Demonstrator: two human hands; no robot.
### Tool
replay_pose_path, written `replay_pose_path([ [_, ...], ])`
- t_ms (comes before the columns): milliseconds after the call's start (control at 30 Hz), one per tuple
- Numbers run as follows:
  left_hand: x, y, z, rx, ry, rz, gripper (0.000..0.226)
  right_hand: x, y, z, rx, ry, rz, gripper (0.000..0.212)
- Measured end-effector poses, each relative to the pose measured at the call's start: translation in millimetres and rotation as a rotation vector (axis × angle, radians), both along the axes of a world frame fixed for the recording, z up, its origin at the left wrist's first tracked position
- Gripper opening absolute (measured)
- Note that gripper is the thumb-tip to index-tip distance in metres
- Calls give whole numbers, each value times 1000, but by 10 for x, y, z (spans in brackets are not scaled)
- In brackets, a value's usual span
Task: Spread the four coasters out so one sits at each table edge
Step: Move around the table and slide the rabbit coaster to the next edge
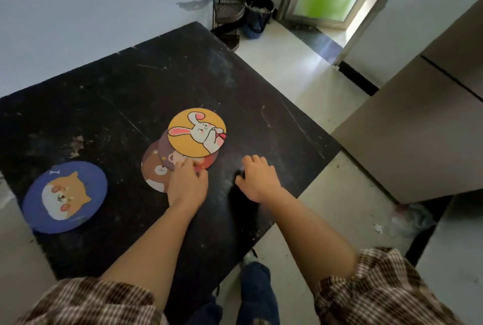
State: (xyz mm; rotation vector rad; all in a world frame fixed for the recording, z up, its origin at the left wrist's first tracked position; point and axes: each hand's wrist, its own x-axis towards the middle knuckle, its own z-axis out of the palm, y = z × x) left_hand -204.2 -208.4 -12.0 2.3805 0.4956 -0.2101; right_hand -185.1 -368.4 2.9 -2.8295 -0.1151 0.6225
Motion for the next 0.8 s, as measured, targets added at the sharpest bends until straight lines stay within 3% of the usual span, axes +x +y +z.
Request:
replay_pose_path([
  [100,193,-80,-55,-69,-45,211,14,357,-18,-60,48,19,74,41],
  [367,584,-137,-216,57,-81,575,35,1258,32,-247,156,26,145,47],
  [567,708,-180,-283,-126,-48,777,41,1553,153,-379,113,13,225,49],
  [667,770,-160,-273,-186,-63,868,38,1583,224,-412,198,51,157,44],
  [800,879,-113,-224,-251,-7,1049,39,1630,331,-446,396,154,-117,39],
])
